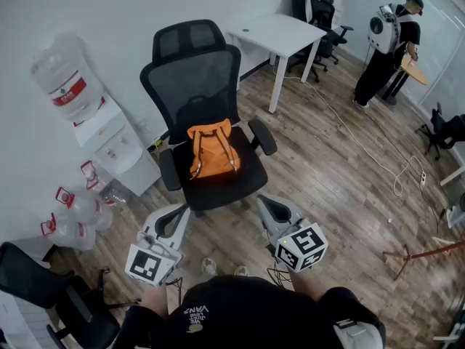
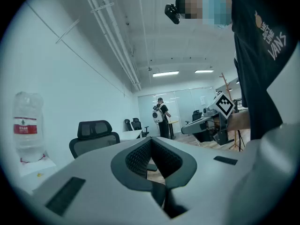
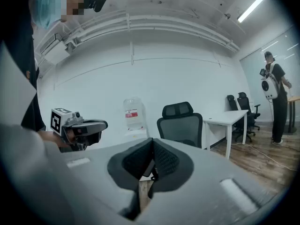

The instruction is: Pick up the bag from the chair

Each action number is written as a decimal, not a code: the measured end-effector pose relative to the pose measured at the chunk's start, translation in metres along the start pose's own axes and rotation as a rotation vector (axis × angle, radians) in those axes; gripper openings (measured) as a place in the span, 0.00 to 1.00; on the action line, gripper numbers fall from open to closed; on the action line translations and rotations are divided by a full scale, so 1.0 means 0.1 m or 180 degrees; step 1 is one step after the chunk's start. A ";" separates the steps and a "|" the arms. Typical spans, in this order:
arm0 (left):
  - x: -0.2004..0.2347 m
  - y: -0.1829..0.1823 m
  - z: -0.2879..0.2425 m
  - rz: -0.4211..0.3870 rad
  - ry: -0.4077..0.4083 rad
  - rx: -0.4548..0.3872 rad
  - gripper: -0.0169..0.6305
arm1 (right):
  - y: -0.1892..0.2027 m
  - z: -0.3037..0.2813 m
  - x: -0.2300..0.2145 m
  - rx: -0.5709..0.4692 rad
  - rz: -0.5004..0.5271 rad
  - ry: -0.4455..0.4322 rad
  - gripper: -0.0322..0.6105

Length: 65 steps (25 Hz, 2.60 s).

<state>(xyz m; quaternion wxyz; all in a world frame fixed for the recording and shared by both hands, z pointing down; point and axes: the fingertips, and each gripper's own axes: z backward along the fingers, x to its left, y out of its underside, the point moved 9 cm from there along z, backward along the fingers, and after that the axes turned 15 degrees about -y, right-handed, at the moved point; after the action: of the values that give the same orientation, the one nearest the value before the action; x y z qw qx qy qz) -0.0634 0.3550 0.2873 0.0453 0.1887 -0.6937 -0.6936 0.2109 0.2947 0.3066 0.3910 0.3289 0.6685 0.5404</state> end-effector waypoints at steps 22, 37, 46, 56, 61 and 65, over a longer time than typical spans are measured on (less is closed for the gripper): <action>0.40 0.22 -0.12 0.0360 0.0115 0.0043 0.04 | -0.03 -0.53 0.00 -0.0108 -0.0120 0.0142 0.05; 1.03 0.52 -0.25 0.0398 0.0351 0.0037 0.04 | 0.00 -1.04 0.16 -0.0235 -0.0131 0.0438 0.05; 1.08 0.54 -0.67 0.0423 0.0305 0.0036 0.04 | -0.10 -1.18 -0.30 -0.0205 -0.0121 0.0388 0.05; 1.07 0.57 -1.28 0.0403 0.0013 0.0018 0.04 | -0.21 -1.40 -1.08 -0.0157 -0.0084 0.0136 0.05; 1.04 0.59 -1.55 0.0298 -0.0107 -0.0024 0.04 | -0.25 -1.48 -1.43 -0.0120 -0.0077 -0.0014 0.05; 1.02 0.61 -1.74 0.0200 -0.0201 -0.0044 0.04 | -0.24 -1.53 -1.67 -0.0089 -0.0109 -0.0111 0.05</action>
<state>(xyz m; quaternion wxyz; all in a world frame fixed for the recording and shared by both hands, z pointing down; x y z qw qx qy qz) -0.1136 0.1555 0.3329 0.0465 0.1445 -0.6956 -0.7022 0.1565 0.0745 0.3276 0.4164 0.3213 0.6595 0.5371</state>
